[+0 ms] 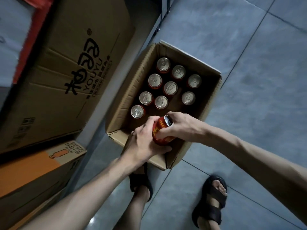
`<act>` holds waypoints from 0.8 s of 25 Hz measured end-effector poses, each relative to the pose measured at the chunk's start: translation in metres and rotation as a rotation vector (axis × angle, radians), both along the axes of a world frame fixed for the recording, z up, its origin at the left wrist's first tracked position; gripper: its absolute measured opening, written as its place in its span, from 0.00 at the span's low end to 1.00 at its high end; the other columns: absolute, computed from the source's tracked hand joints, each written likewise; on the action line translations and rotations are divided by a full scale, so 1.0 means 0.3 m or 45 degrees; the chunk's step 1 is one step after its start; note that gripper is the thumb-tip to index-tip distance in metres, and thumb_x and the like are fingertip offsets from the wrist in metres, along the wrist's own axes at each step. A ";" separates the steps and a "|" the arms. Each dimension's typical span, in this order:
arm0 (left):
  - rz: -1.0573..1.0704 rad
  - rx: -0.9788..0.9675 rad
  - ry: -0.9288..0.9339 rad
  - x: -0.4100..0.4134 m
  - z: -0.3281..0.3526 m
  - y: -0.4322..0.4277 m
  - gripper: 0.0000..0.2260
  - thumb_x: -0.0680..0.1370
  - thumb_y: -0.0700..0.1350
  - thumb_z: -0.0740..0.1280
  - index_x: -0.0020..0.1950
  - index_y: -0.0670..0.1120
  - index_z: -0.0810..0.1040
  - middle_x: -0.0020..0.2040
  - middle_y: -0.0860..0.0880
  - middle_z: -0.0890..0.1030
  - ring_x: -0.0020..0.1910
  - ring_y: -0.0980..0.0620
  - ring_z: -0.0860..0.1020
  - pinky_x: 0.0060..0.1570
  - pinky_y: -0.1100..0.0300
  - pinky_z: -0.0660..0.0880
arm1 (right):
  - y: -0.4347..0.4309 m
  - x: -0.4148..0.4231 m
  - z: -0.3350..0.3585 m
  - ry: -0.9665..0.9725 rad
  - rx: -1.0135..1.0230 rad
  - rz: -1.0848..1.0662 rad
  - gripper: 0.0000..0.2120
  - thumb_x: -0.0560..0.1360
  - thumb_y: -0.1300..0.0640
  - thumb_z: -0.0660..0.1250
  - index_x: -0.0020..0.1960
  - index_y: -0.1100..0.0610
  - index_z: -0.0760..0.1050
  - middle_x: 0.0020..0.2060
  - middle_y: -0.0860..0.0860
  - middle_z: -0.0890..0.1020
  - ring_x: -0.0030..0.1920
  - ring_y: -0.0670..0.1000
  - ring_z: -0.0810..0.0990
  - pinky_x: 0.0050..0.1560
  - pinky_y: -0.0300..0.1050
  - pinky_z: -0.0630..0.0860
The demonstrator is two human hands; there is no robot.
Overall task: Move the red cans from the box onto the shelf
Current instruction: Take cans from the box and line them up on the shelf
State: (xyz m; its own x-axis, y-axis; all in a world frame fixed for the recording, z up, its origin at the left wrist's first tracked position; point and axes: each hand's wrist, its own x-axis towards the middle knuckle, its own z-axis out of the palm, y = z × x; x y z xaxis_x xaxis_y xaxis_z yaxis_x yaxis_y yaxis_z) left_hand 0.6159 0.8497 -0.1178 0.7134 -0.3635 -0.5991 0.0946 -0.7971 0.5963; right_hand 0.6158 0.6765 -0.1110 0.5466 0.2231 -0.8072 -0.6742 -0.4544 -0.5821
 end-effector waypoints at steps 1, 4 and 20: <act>0.062 0.009 -0.008 0.010 0.020 0.006 0.36 0.56 0.57 0.79 0.61 0.58 0.70 0.46 0.57 0.82 0.48 0.54 0.82 0.46 0.63 0.75 | -0.006 0.006 -0.002 0.016 0.098 -0.080 0.26 0.59 0.33 0.71 0.47 0.51 0.78 0.42 0.46 0.84 0.43 0.48 0.83 0.45 0.46 0.79; 0.362 0.025 0.006 0.042 0.048 0.040 0.32 0.59 0.50 0.82 0.58 0.48 0.74 0.46 0.53 0.81 0.47 0.51 0.80 0.50 0.61 0.75 | -0.003 0.043 -0.084 -0.203 -0.001 -0.300 0.20 0.72 0.34 0.67 0.53 0.48 0.79 0.47 0.45 0.84 0.47 0.49 0.81 0.46 0.45 0.77; 0.832 -0.162 0.324 0.040 -0.011 0.211 0.28 0.56 0.60 0.78 0.53 0.52 0.81 0.48 0.49 0.85 0.48 0.51 0.84 0.55 0.49 0.79 | 0.079 0.101 -0.529 -1.026 -1.060 0.769 0.19 0.68 0.51 0.63 0.54 0.62 0.76 0.48 0.59 0.80 0.54 0.60 0.75 0.55 0.51 0.72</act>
State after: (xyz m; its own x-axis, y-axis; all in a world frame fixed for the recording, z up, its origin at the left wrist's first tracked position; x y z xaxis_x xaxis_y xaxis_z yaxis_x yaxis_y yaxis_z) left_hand 0.6280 0.9131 -0.1211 0.6526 0.0126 -0.7576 0.6784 -0.4551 0.5768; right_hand 0.6462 0.7002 -0.2696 0.9281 0.1972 -0.3158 0.1659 -0.9784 -0.1235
